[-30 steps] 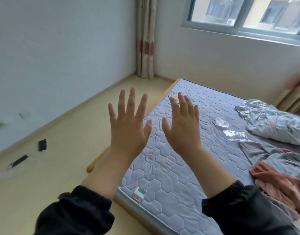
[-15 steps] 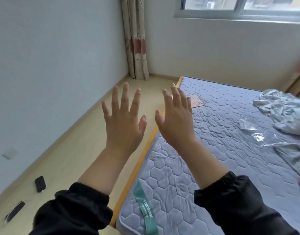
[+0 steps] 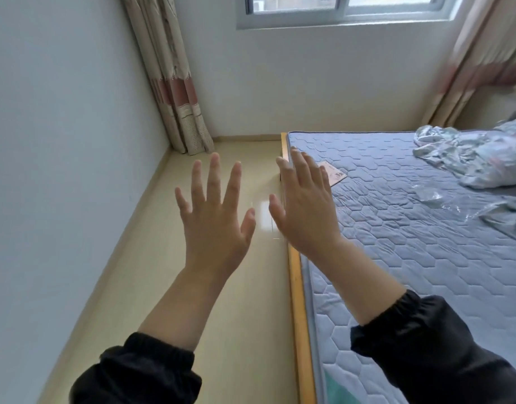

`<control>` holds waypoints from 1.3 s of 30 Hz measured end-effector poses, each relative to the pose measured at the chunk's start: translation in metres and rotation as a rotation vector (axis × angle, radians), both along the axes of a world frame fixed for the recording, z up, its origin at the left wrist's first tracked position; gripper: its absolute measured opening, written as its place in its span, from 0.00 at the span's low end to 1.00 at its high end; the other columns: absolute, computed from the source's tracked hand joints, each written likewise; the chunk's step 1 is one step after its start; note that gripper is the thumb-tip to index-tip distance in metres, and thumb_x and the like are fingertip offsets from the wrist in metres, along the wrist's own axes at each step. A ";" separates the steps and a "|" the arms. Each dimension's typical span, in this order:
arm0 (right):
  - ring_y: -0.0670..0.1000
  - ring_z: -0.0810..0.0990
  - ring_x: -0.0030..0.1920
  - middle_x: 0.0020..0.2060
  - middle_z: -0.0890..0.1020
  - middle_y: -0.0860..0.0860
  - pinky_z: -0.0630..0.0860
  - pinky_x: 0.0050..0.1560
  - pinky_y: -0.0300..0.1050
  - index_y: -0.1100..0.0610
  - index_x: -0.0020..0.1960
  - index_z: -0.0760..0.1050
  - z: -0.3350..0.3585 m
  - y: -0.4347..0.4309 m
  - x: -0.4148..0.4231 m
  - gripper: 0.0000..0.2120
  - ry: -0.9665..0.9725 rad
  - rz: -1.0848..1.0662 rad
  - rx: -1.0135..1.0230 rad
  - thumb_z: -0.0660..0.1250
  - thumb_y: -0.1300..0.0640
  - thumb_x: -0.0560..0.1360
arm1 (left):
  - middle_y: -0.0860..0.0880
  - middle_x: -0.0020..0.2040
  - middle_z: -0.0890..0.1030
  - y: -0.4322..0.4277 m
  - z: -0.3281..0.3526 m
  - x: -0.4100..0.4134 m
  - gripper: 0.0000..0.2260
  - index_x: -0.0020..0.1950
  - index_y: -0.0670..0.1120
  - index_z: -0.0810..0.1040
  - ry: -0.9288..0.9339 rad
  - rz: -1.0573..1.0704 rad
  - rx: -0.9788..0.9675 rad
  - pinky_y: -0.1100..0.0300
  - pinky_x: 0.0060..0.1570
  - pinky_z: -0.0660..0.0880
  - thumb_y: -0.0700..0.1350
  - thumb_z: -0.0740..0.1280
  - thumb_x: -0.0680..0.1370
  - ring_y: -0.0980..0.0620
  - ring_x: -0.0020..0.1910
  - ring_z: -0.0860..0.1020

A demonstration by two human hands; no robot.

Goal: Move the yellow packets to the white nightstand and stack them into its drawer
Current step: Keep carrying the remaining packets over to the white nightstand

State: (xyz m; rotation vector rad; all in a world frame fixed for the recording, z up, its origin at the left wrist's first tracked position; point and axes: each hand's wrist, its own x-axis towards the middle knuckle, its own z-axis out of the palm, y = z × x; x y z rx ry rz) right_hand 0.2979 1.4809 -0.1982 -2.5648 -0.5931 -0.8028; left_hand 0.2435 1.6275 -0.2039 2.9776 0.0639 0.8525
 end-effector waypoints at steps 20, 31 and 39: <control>0.60 0.63 0.72 0.72 0.65 0.60 0.62 0.70 0.60 0.60 0.70 0.65 0.012 0.238 0.271 0.29 -0.009 -0.187 -0.035 0.53 0.48 0.73 | 0.43 0.78 0.54 0.243 0.020 0.307 0.30 0.77 0.51 0.54 -0.045 -0.229 0.006 0.32 0.68 0.52 0.56 0.55 0.76 0.39 0.77 0.51; 0.62 0.66 0.70 0.70 0.68 0.61 0.64 0.67 0.63 0.59 0.68 0.66 0.020 0.298 0.592 0.27 -0.017 -0.186 -0.097 0.57 0.50 0.72 | 0.42 0.78 0.55 0.308 0.027 0.624 0.30 0.77 0.50 0.54 -0.005 -0.201 0.007 0.30 0.66 0.56 0.56 0.54 0.76 0.38 0.76 0.53; 0.63 0.65 0.70 0.70 0.67 0.61 0.63 0.67 0.64 0.60 0.69 0.68 0.006 0.370 0.806 0.28 -0.043 -0.231 -0.139 0.68 0.55 0.71 | 0.42 0.78 0.54 0.384 0.013 0.846 0.30 0.78 0.50 0.55 -0.054 -0.252 -0.007 0.30 0.67 0.54 0.55 0.55 0.77 0.38 0.77 0.51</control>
